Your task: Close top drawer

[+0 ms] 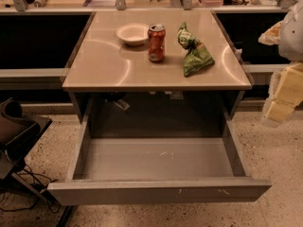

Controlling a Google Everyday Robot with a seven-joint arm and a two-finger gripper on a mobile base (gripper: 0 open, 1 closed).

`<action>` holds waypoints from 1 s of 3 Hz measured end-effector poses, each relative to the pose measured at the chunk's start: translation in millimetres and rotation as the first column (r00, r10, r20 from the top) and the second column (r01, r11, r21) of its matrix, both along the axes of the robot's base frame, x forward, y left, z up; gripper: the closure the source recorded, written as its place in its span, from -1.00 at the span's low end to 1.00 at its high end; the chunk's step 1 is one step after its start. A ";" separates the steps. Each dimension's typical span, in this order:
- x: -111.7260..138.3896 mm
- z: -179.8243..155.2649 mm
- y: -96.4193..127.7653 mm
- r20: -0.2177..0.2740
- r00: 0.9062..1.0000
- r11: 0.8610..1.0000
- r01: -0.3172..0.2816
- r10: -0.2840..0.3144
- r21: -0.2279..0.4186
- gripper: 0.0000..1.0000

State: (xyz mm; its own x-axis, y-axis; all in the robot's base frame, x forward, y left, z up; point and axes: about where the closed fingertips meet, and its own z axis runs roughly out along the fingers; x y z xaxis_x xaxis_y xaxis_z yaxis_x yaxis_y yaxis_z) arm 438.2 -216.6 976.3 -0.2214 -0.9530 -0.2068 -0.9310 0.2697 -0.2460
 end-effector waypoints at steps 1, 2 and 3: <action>0.0 0.0 0.0 0.000 1.000 1.000 0.000 0.000 0.000 -1.00; -8.0 -20.3 0.9 -0.004 1.000 1.000 0.000 0.000 0.024 -1.00; -32.6 -64.5 3.2 -0.007 1.000 0.995 -0.003 0.004 0.103 -1.00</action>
Offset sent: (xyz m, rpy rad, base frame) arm -0.0227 0.0010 -0.0633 0.0696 0.0329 -0.0006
